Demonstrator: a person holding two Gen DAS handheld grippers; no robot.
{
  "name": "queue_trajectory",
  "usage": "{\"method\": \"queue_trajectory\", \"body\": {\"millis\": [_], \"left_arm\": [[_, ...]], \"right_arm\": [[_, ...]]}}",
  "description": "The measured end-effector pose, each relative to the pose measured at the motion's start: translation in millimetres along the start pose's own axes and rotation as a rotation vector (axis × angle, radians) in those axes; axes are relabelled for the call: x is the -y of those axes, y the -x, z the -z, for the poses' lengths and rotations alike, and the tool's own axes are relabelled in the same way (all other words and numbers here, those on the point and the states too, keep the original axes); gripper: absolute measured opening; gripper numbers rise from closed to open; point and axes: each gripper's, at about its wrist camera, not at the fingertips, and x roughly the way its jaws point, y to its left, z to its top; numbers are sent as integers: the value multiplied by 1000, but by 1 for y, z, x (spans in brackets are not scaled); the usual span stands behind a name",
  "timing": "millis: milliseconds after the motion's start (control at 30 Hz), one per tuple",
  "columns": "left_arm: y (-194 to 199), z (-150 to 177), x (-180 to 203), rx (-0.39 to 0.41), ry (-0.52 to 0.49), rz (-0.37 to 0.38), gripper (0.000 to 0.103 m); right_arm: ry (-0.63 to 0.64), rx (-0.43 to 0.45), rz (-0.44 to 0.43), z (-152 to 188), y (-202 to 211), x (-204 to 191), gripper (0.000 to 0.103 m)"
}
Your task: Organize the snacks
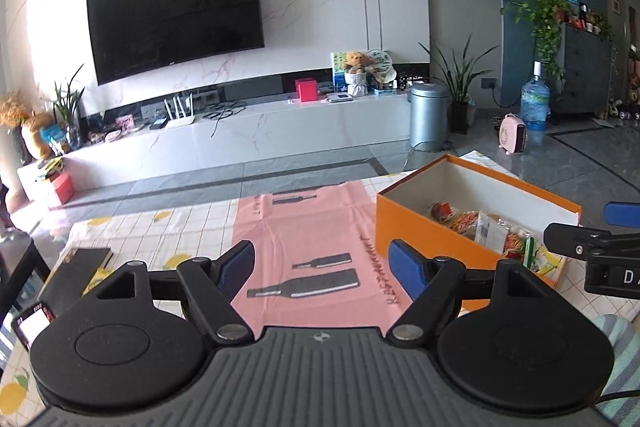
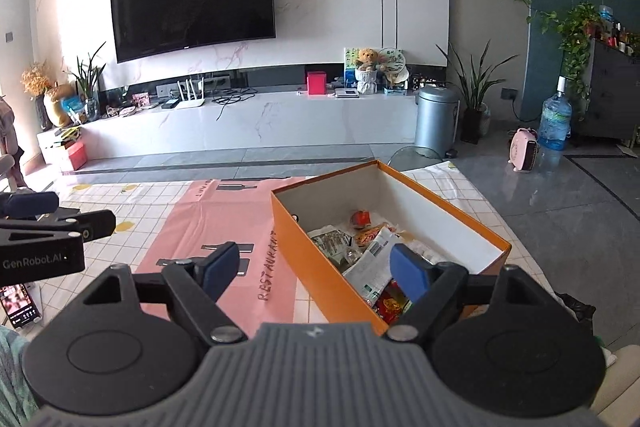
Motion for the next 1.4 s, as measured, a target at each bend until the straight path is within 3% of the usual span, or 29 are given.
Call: {"method": "queue_trajectory", "body": {"millis": [167,467,1400], "left_arm": [[-9,18,-10,-29,34,-8,90],[-25,45,-14,-136,35,-1,90],[-28,46,-7,-174,33,-12,90]], "right_arm": [[-20,24,32,24,-6,-14,80],[14,-50,41,49,-31,-30,82],[6,-48,54,57,-39,-23,86]]}}
